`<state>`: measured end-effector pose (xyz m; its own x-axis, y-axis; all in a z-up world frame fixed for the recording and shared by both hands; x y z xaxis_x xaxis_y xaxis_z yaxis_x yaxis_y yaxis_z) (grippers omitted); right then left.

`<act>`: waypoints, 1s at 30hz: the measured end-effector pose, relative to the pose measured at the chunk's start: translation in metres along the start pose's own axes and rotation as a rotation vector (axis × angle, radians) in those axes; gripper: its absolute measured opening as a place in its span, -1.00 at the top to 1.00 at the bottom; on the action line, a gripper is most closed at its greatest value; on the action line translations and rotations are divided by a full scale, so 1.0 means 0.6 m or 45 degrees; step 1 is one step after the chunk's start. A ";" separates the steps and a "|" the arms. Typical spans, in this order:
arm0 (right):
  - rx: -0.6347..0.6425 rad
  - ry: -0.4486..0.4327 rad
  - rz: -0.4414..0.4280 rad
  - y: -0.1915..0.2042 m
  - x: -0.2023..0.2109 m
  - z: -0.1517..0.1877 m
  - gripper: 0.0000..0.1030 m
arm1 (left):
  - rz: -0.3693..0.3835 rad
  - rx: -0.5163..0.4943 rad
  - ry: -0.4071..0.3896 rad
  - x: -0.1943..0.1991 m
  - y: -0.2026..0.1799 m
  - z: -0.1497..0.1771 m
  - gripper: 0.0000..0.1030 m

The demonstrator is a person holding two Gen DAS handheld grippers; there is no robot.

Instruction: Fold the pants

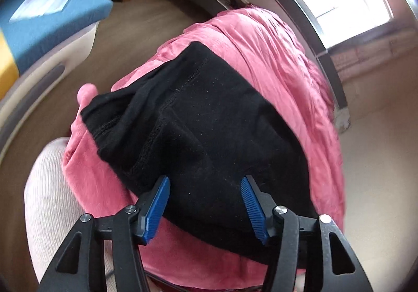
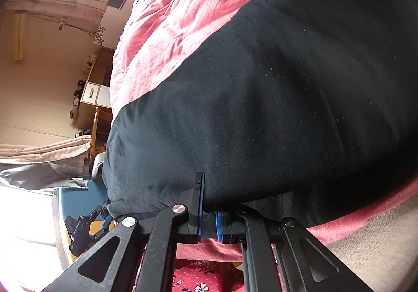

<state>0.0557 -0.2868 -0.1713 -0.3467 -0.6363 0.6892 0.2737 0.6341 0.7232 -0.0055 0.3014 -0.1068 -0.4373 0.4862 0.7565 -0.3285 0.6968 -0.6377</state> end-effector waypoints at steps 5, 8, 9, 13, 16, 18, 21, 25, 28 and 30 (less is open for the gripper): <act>0.008 0.003 0.009 -0.003 0.000 -0.002 0.85 | -0.065 0.000 -0.082 0.029 0.010 0.017 -0.21; -0.005 0.011 0.006 -0.010 -0.003 -0.002 0.85 | -0.041 0.036 -0.038 0.016 0.022 0.014 -0.27; -0.008 0.011 0.003 -0.009 -0.002 -0.001 0.85 | -0.034 0.046 -0.010 0.008 0.023 0.012 -0.27; 0.003 0.004 0.004 -0.006 0.002 -0.001 0.85 | -0.030 0.038 -0.003 -0.004 0.015 0.000 -0.27; -0.004 0.007 -0.001 -0.010 0.001 -0.002 0.85 | -0.013 0.047 -0.037 0.006 0.008 -0.015 -0.24; -0.007 0.010 -0.003 -0.011 0.000 -0.001 0.85 | 0.027 0.040 -0.066 0.013 0.003 -0.024 -0.21; -0.009 0.011 -0.001 -0.011 0.000 0.000 0.85 | 0.022 0.075 -0.058 0.015 0.008 -0.035 0.00; -0.003 0.011 -0.002 -0.012 0.001 -0.001 0.85 | 0.037 0.144 -0.056 0.014 0.029 -0.043 0.01; -0.016 0.023 0.011 -0.016 -0.006 0.000 0.85 | 0.035 0.192 -0.058 -0.001 0.043 -0.055 0.22; -0.024 0.028 0.021 -0.016 -0.010 0.001 0.85 | -0.014 0.162 -0.075 -0.007 0.045 -0.058 0.86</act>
Point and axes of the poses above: each gripper's, at about its wrist camera, not at the fingertips, and x roughly against the way its jaws point, y to its left, z to its underside, the point moved 2 cm from there along -x, roughly the way its jaws point, and after that the axes turned 9 degrees about y, right-handed, at the moved point
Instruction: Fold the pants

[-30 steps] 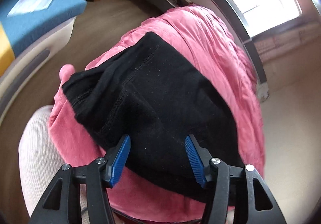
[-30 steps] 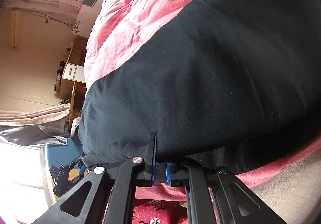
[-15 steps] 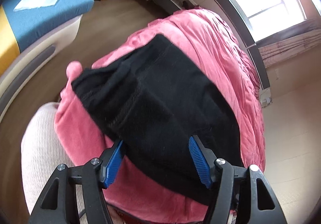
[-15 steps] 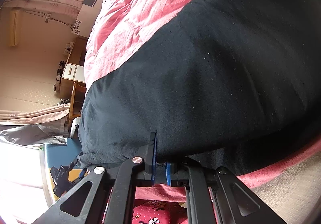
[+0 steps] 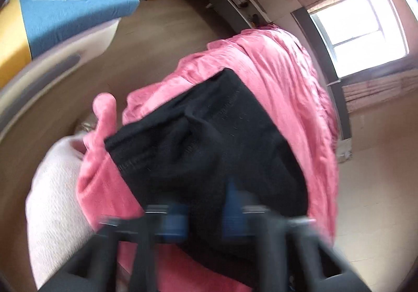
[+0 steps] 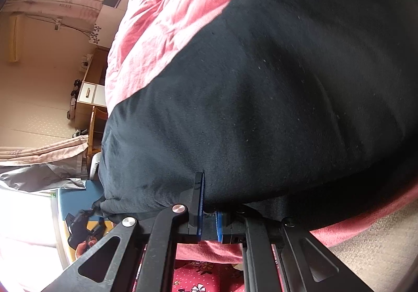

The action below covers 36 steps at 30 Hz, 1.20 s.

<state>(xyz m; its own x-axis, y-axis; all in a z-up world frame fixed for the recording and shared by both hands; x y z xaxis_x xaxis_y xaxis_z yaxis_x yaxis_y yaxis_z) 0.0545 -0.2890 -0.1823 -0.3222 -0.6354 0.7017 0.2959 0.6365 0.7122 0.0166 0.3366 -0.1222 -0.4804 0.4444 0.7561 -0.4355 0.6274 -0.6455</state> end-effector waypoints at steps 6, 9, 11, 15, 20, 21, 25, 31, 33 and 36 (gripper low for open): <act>0.079 -0.047 -0.001 0.033 0.022 -0.002 0.85 | 0.118 -0.180 -0.119 0.062 -0.038 -0.023 0.88; 0.113 -0.081 -0.073 0.054 0.047 -0.003 0.85 | 0.242 -0.234 -0.168 0.113 -0.056 -0.034 0.88; 0.154 -0.065 -0.079 0.065 0.054 0.000 0.85 | 0.250 -0.279 -0.186 0.135 -0.060 -0.032 0.88; 0.134 0.067 0.023 0.044 0.016 0.012 0.85 | 0.098 -0.286 -0.118 0.105 -0.017 -0.012 0.88; 0.006 0.185 0.084 -0.013 -0.041 0.020 0.85 | -0.098 -0.165 0.014 0.016 0.073 0.014 0.81; 0.006 0.182 0.077 -0.012 -0.040 0.018 0.84 | -0.087 -0.159 -0.002 0.011 0.081 0.018 0.81; 0.003 0.123 0.049 -0.004 -0.018 0.010 0.58 | -0.103 -0.204 -0.032 0.023 0.061 0.015 0.60; -0.150 -0.077 -0.029 -0.046 0.062 -0.006 0.39 | -0.176 -0.251 -0.366 0.107 0.015 0.017 0.44; -0.229 -0.153 -0.038 -0.075 0.095 -0.012 0.34 | -0.163 -0.311 -0.448 0.130 -0.006 0.019 0.44; -0.324 -0.285 -0.043 -0.121 0.148 -0.039 0.34 | -0.125 -0.444 -0.436 0.116 -0.057 0.023 0.39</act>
Point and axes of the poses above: each gripper's, at about its wrist camera, not at the fingertips, and x roughly against the way its jaws point, y to its left, z to its underside, the point moved 2 cm from there along -x, roughly the way its jaws point, and after that the axes turned 9 degrees about y, right-handed, at the moved point
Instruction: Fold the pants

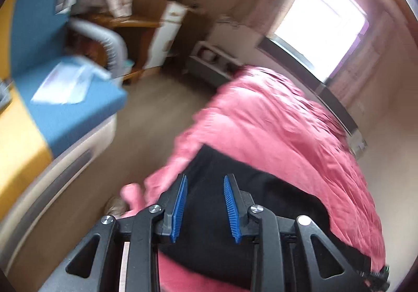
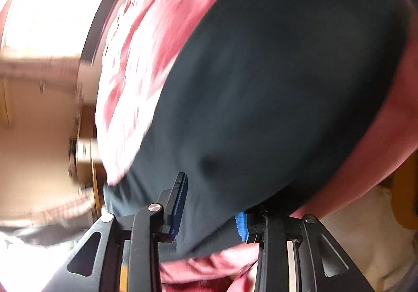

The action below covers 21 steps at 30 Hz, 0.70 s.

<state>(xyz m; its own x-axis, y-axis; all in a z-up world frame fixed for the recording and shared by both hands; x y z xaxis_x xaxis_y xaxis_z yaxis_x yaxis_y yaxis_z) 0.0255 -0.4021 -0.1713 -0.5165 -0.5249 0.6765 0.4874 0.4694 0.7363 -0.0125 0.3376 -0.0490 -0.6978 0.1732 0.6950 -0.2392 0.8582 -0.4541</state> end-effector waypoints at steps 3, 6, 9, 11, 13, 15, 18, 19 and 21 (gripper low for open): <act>-0.049 -0.139 -0.018 -0.032 0.050 -0.038 0.34 | 0.060 -0.131 0.114 -0.043 -0.057 0.013 0.36; -0.105 -0.252 -0.023 -0.062 0.086 -0.065 0.34 | 0.096 -0.239 0.249 -0.099 -0.102 0.045 0.36; -0.174 -0.347 -0.048 -0.100 0.116 -0.092 0.34 | 0.046 -0.311 0.350 -0.142 -0.128 0.081 0.36; -0.198 -0.398 -0.069 -0.100 0.123 -0.095 0.51 | -0.011 -0.330 0.386 -0.154 -0.132 0.103 0.36; -0.171 -0.435 -0.039 -0.104 0.140 -0.097 0.87 | -0.041 -0.317 0.402 -0.164 -0.124 0.110 0.36; -0.106 -0.455 -0.035 -0.086 0.150 -0.083 0.88 | -0.049 -0.297 0.404 -0.166 -0.115 0.111 0.36; 0.017 -0.482 0.056 -0.054 0.168 -0.060 0.88 | -0.067 -0.269 0.400 -0.161 -0.104 0.106 0.36; 0.010 -0.474 0.088 -0.059 0.168 -0.058 0.88 | -0.062 -0.259 0.405 -0.162 -0.100 0.105 0.37; -0.005 -0.443 0.166 -0.079 0.158 -0.065 0.85 | -0.048 -0.241 0.414 -0.174 -0.097 0.097 0.37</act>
Point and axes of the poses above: each gripper's, at about its wrist camera, not at the fingertips, and x roughly against the way its jaws point, y to its left, z to its underside, the point moved 2 cm from there along -x, roughly the way its jaws point, and after that the axes turned 9 degrees about y, right-handed, at the moved point
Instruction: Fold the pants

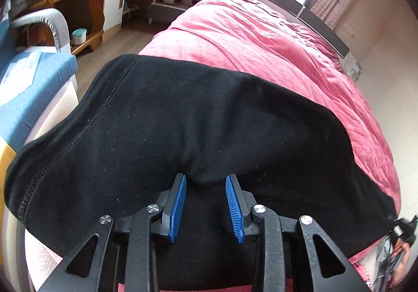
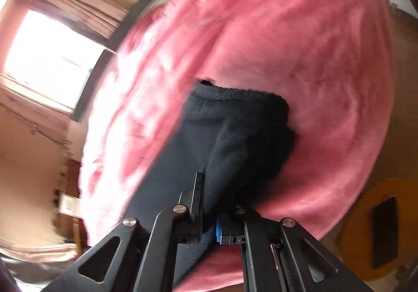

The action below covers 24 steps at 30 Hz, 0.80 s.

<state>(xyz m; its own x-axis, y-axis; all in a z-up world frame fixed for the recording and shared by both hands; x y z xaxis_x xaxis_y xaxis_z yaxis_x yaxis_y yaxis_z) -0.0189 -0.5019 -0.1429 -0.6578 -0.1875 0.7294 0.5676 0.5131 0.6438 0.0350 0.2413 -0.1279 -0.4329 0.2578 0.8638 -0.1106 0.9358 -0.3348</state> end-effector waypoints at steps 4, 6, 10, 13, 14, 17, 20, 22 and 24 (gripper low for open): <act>0.068 0.012 0.028 -0.010 -0.017 0.000 0.71 | -0.008 0.002 0.000 0.009 0.001 0.009 0.37; 0.140 -0.037 0.077 0.004 -0.003 -0.007 0.63 | -0.008 -0.001 -0.010 0.011 0.000 0.008 0.37; 0.117 -0.074 0.055 -0.002 0.027 -0.026 0.65 | -0.007 -0.012 -0.028 0.011 -0.002 0.013 0.37; 0.133 -0.076 0.005 0.008 0.044 -0.046 0.86 | -0.019 -0.014 -0.037 0.013 -0.005 0.014 0.37; 0.145 -0.104 -0.065 0.022 0.054 -0.049 0.87 | -0.026 -0.007 -0.048 0.015 -0.006 0.014 0.37; 0.138 -0.201 -0.278 0.045 0.084 -0.057 0.87 | -0.079 0.025 -0.112 0.025 -0.001 0.016 0.37; 0.102 -0.170 -0.175 0.034 0.057 -0.066 0.87 | -0.087 0.052 -0.110 0.023 0.010 0.016 0.37; 0.066 -0.084 -0.057 0.003 0.025 -0.061 0.83 | -0.083 0.052 -0.108 0.023 0.012 0.017 0.37; 0.028 -0.010 0.070 -0.024 0.000 -0.053 0.74 | -0.102 0.032 -0.103 0.022 0.008 0.017 0.37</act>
<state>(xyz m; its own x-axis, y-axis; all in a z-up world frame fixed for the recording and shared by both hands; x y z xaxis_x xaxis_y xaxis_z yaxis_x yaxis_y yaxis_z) -0.0114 -0.5357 -0.1449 -0.6300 -0.1516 0.7617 0.5922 0.5408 0.5974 0.0195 0.2467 -0.1222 -0.4923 0.1614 0.8553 -0.1700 0.9459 -0.2763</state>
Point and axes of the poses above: each gripper's, at about its wrist camera, not at the fingertips, and x roughly against the way its jaws point, y to its left, z to its underside, the point moved 2 cm from there along -x, roughly the way its jaws point, and after that the axes turned 9 degrees about y, right-handed, at the moved point
